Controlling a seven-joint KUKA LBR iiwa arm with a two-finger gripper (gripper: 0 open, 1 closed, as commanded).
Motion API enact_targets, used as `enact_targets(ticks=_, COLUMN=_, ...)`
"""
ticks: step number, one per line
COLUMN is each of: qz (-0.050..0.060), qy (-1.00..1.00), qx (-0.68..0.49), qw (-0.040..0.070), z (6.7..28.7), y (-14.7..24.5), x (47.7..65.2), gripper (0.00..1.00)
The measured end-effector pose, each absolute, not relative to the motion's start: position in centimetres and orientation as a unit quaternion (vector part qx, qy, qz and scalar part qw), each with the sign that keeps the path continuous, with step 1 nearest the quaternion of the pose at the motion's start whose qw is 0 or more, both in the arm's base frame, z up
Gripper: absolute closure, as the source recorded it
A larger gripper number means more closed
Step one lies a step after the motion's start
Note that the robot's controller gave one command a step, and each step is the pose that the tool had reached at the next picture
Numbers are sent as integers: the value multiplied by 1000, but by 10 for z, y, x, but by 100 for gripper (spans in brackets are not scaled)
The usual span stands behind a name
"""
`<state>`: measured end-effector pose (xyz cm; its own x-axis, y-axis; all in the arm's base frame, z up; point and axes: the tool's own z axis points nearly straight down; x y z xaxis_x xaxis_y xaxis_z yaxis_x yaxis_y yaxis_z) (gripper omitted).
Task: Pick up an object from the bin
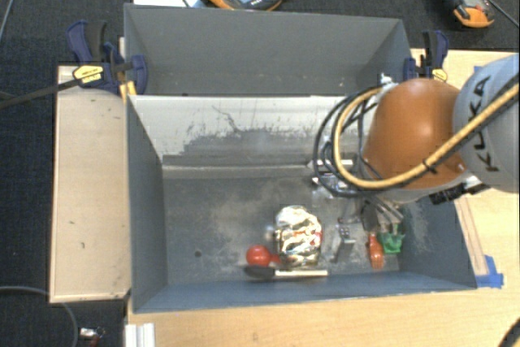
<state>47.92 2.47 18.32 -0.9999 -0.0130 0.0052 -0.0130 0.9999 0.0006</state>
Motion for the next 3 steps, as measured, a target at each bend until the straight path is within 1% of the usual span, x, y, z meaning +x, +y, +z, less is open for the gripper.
enact_targets(ticks=1, qz=0, qy=-1000, qx=6, qw=-1, z=187, y=25, x=481, gripper=0)
enact_targets(ticks=2, qz=0, qy=-977, qx=213, qw=-4, z=79, y=46, x=505, gripper=0)
enact_targets(ticks=3, qz=0, qy=-959, qx=283, qw=-3, z=143, y=53, x=504, gripper=0)
